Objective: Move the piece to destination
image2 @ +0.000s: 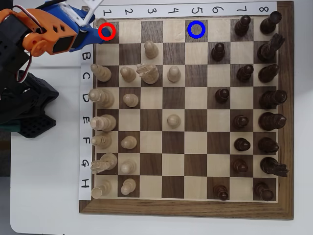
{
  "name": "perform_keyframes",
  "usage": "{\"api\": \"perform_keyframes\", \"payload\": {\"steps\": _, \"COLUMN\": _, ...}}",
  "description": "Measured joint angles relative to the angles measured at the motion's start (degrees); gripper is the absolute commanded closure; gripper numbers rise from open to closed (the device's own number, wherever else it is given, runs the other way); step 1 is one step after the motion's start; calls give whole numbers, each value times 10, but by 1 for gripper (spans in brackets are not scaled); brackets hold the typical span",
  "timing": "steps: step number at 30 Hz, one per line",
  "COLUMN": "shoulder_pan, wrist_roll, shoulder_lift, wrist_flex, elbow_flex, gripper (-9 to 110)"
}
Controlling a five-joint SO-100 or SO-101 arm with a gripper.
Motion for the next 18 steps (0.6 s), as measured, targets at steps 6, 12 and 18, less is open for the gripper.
{"api": "perform_keyframes", "payload": {"steps": 6, "shoulder_pan": 0, "wrist_roll": 0, "shoulder_lift": 0, "wrist_flex": -16, "elbow_flex": 7, "gripper": 83}}
{"api": "perform_keyframes", "payload": {"steps": 12, "shoulder_pan": 0, "wrist_roll": 0, "shoulder_lift": 0, "wrist_flex": -38, "elbow_flex": 24, "gripper": 82}}
{"api": "perform_keyframes", "payload": {"steps": 18, "shoulder_pan": 0, "wrist_roll": 0, "shoulder_lift": -1, "wrist_flex": -67, "elbow_flex": 52, "gripper": 82}}
